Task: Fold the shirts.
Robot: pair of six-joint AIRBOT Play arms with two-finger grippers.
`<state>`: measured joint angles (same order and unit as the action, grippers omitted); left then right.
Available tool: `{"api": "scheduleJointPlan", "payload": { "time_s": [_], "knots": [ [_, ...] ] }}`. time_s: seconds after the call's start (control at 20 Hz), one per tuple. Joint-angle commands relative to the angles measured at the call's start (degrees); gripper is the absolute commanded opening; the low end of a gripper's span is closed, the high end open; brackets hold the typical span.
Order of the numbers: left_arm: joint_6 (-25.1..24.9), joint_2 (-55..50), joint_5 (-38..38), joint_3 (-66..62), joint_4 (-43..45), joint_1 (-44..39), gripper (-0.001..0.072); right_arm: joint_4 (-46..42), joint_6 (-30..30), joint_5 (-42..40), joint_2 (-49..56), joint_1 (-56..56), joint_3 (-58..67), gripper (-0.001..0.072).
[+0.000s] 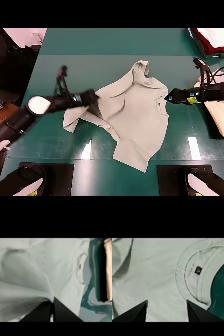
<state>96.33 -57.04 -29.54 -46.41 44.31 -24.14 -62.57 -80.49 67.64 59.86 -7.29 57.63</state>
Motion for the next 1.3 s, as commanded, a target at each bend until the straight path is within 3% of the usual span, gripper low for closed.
{"api": "scheduleJointPlan", "payload": {
  "time_s": [0.0,0.25,0.3,0.35,0.4,0.5,0.55,0.7,0.8,0.9,1.25],
  "knots": [
    [-1.57,0.07,2.32,-5.31,3.39,7.93,0.0024,-0.09,0.00,-0.04,-0.04,0.02,-0.02,0.0553],
    [-1.86,-0.76,2.16,-5.25,7.02,21.70,0.0030,-0.13,0.00,-0.17,-0.04,0.02,-0.02,0.0553],
    [-1.84,-0.76,2.08,-5.25,6.99,23.80,0.0281,-0.13,0.00,-0.17,-0.04,0.02,-0.02,0.0553],
    [-1.81,-0.76,1.62,-5.27,6.93,25.90,0.0660,-0.13,0.00,-0.15,-0.04,0.02,-0.02,0.0553],
    [-1.79,-0.76,0.17,-5.29,6.84,27.91,0.0709,-0.13,0.00,-0.11,-0.04,0.02,-0.02,0.0554],
    [-1.86,-0.52,-5.73,-5.73,6.73,32.35,0.0611,-0.13,0.00,0.00,-0.04,0.02,-0.02,0.0554],
    [-2.25,0.11,-9.92,-5.97,6.75,34.82,0.0610,-0.13,0.00,0.07,-0.04,0.02,-0.02,0.0553],
    [-10.99,2.10,-26.21,-5.88,9.86,39.69,0.0610,-0.13,0.00,0.42,-0.04,0.02,-0.02,0.0553],
    [-11.23,5.11,-34.49,-2.84,18.23,39.95,0.0610,-0.13,0.00,0.33,-0.04,0.00,-0.02,0.0554],
    [-10.51,10.69,-36.81,4.37,21.03,39.95,0.0610,-0.13,0.00,0.20,-0.04,0.00,-0.02,0.0553],
    [-12.44,27.45,-34.75,27.21,13.77,39.93,0.0611,-0.09,0.00,-1.20,-0.04,0.00,-0.02,0.0553]
  ]
}}
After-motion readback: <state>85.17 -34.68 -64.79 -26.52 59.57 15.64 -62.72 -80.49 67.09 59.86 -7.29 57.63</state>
